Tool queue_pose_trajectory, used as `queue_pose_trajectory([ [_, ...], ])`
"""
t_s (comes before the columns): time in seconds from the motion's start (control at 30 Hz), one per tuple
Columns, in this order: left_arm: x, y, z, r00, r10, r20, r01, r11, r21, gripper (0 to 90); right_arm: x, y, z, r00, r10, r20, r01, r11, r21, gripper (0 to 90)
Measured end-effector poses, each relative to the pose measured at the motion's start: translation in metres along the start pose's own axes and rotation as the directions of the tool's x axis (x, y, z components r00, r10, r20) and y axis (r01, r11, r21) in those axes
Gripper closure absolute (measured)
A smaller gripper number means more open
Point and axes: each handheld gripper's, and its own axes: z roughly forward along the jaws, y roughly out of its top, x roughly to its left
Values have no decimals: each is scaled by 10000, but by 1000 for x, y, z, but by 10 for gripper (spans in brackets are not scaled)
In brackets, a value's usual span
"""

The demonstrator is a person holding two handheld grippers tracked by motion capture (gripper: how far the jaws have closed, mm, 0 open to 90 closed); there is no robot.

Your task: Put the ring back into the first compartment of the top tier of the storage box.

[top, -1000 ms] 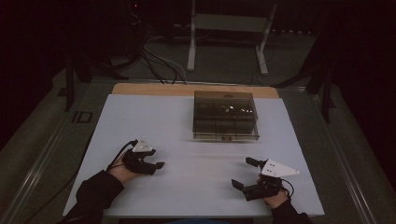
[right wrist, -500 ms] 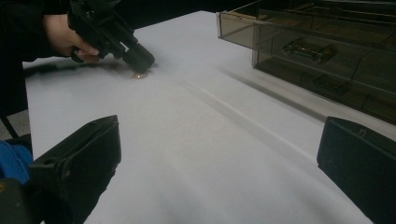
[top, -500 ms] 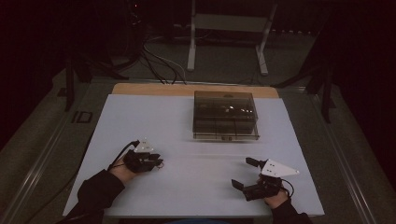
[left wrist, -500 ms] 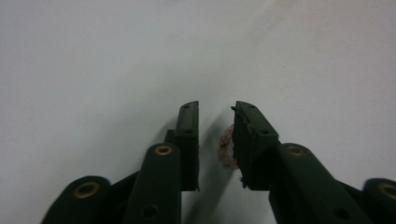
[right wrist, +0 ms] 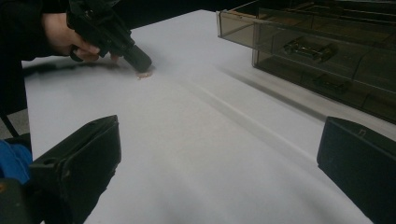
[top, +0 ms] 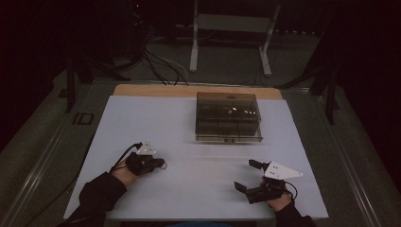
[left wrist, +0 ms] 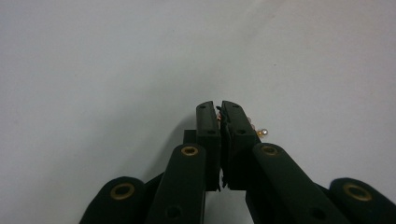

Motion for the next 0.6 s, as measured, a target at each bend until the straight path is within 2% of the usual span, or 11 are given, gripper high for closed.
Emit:
queue_pose_trajectory([
  [0.13,1,0,-1,9998,-161,93,162,9998,-114,900,0,0,0,10000,3,14,-3,10000,1,0],
  [0.37,0,4,-6,9999,-140,-70,138,9996,-250,900,0,0,0,10000,11,22,-11,10000,-8,0],
  [0.6,0,8,-9,9998,-176,-5,175,9994,-299,900,0,0,0,10000,6,35,-6,10000,-4,0],
])
